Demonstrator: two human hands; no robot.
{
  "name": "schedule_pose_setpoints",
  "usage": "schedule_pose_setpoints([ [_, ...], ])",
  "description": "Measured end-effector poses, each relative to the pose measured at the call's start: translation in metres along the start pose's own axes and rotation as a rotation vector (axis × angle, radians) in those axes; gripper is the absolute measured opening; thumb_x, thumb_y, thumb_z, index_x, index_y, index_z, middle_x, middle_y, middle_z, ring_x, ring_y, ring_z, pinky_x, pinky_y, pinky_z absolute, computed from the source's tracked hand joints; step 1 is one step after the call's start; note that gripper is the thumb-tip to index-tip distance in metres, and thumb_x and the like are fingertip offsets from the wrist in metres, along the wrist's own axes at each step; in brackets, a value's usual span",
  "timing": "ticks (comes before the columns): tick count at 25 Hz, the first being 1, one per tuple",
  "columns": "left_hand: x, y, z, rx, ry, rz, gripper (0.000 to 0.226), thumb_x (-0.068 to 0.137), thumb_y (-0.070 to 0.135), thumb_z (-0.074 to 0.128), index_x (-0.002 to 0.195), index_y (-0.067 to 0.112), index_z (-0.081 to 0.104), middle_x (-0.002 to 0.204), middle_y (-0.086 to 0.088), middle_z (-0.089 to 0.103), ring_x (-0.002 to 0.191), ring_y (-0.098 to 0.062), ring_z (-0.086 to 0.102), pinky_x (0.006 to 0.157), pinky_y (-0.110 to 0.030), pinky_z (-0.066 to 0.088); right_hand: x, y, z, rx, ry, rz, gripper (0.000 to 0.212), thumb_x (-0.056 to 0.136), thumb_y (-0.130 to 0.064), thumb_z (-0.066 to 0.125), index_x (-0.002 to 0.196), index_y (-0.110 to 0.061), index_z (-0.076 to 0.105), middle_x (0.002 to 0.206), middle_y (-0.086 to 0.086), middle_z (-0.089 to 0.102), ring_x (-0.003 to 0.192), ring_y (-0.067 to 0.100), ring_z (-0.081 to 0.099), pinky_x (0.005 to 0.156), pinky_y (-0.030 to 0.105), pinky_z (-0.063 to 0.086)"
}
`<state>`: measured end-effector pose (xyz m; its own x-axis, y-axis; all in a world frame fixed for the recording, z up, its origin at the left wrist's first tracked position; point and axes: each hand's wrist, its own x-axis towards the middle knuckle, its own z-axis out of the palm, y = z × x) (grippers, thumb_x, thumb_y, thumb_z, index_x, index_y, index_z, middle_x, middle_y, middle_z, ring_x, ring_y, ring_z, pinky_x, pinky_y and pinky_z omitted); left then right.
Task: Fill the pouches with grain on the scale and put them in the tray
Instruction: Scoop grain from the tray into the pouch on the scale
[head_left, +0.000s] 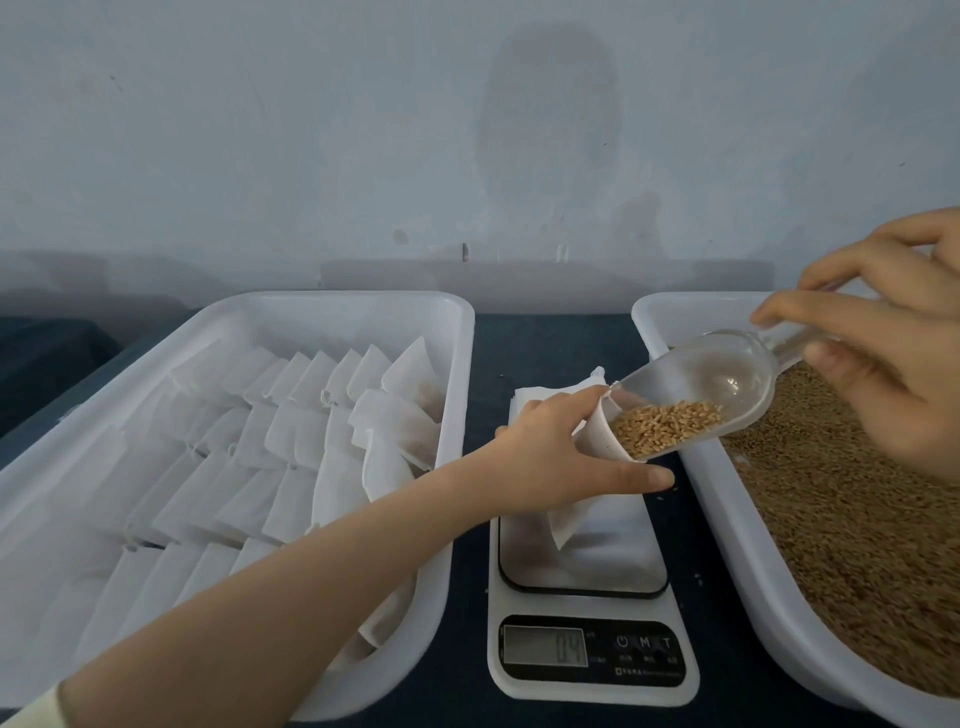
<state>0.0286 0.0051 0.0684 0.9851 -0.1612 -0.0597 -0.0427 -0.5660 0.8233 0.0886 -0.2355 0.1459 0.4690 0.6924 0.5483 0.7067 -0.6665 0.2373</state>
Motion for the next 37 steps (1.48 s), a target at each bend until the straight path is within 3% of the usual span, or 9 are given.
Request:
schedule_pose_setpoints([
  [8, 0.0, 0.002, 0.001, 0.014, 0.001, -0.007, 0.061, 0.063, 0.064, 0.069, 0.119, 0.051, 0.048, 0.119, 0.016, 0.056, 0.119, -0.017, 0.049, 0.103, -0.04, 0.042, 0.003, -0.004, -0.002, -0.013, 0.062, -0.046, 0.045, 0.089, -0.028, 0.035, 0.102, -0.009, 0.073, 0.101, 0.007, 0.063, 0.103, 0.043, 0.048, 0.087, 0.071, 0.034],
  [17, -0.001, 0.001, -0.001, 0.025, 0.008, -0.017, 0.056, 0.07, 0.059, 0.073, 0.119, 0.05, 0.048, 0.118, 0.013, 0.058, 0.119, -0.015, 0.049, 0.104, -0.039, 0.042, 0.003, -0.01, -0.003, -0.03, 0.09, -0.04, 0.039, 0.086, -0.025, 0.04, 0.101, -0.013, 0.074, 0.1, 0.005, 0.064, 0.105, 0.041, 0.049, 0.1, 0.069, 0.02],
  [29, -0.003, 0.003, 0.0, 0.063, 0.007, -0.056, 0.059, 0.062, 0.066, 0.065, 0.116, 0.051, 0.048, 0.111, 0.021, 0.055, 0.119, -0.016, 0.048, 0.107, -0.044, 0.036, -0.004, -0.006, 0.011, 0.013, 0.126, -0.005, 0.031, 0.081, -0.018, 0.049, 0.097, -0.012, 0.075, 0.095, 0.005, 0.064, 0.102, 0.041, 0.051, 0.097, 0.071, 0.021],
  [37, -0.003, 0.005, 0.001, 0.172, -0.033, -0.142, 0.072, 0.055, 0.067, 0.062, 0.114, 0.027, 0.054, 0.111, 0.007, 0.058, 0.112, -0.02, 0.051, 0.101, -0.043, 0.042, -0.008, -0.007, 0.02, 0.019, 0.141, -0.01, 0.028, 0.081, -0.016, 0.052, 0.097, -0.012, 0.074, 0.095, 0.004, 0.064, 0.099, 0.037, 0.05, 0.095, 0.068, 0.025],
])
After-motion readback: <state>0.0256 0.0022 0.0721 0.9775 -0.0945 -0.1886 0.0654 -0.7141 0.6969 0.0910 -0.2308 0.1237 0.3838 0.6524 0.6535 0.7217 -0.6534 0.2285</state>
